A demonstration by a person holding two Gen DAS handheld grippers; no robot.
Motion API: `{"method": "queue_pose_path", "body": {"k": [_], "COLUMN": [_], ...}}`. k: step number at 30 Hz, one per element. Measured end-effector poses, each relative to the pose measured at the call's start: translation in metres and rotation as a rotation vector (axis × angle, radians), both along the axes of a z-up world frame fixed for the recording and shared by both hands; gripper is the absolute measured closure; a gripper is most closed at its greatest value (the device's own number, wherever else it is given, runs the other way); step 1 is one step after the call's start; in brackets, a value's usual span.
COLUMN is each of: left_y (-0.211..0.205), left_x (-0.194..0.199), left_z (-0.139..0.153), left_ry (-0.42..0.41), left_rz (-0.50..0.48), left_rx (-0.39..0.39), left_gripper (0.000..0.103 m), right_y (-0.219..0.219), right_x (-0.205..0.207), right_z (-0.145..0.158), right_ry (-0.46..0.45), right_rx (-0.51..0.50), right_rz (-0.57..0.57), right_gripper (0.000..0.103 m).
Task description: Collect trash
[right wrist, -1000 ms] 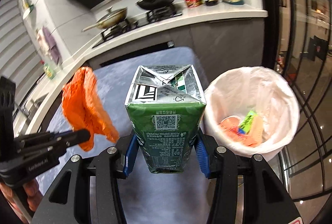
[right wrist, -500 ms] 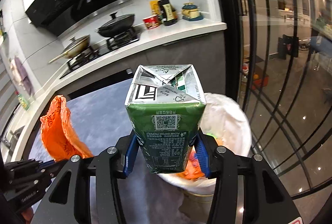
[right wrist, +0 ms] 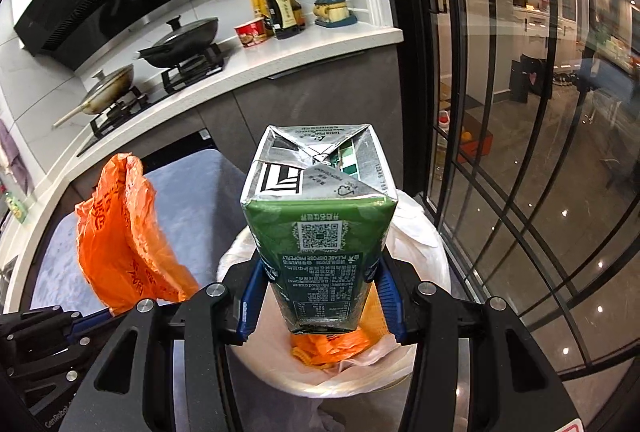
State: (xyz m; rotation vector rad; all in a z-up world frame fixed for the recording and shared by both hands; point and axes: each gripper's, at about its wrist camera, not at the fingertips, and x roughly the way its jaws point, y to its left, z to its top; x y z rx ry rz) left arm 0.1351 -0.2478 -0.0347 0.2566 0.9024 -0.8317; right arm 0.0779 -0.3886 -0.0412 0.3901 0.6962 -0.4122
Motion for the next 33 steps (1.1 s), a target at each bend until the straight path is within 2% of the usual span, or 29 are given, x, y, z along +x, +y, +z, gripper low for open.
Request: {"method": "queue_pose_path", "body": {"k": [9, 14, 21, 23, 27, 28, 33], "left_y": [-0.023, -0.034, -0.040, -0.043, -0.043, -0.042, -0.036], "left_x": [0.003, 0.004, 0.003, 0.003, 0.005, 0.004, 0.004], "left_z": [-0.013, -0.018, -0.019, -0.018, -0.015, -0.014, -0.010], "left_ry": [0.011, 0.010, 0.007, 0.003, -0.011, -0.021, -0.027], "left_rz": [-0.016, -0.020, -0.021, -0.016, 0.017, 0.026, 0.045], "left_rx": [0.028, 0.050, 0.053, 0.059, 0.055, 0.054, 0.054], "left_gripper": [0.095, 0.092, 0.092, 0.085, 0.057, 0.053, 0.049], "right_y": [-0.016, -0.019, -0.019, -0.018, -0.017, -0.016, -0.013], "right_x": [0.009, 0.007, -0.006, -0.011, -0.016, -0.017, -0.023], "right_z": [-0.014, -0.012, 0.000, 0.003, 0.007, 0.008, 0.013], "right_ry": [0.043, 0.036, 0.006, -0.004, -0.010, -0.012, -0.025], "right_rx": [-0.004, -0.015, -0.045, -0.051, -0.062, -0.065, -0.072], "right_rz": [-0.018, -0.031, -0.053, -0.055, -0.056, -0.057, -0.055], "right_gripper": [0.055, 0.052, 0.044, 0.042, 0.039, 0.037, 0.030]}}
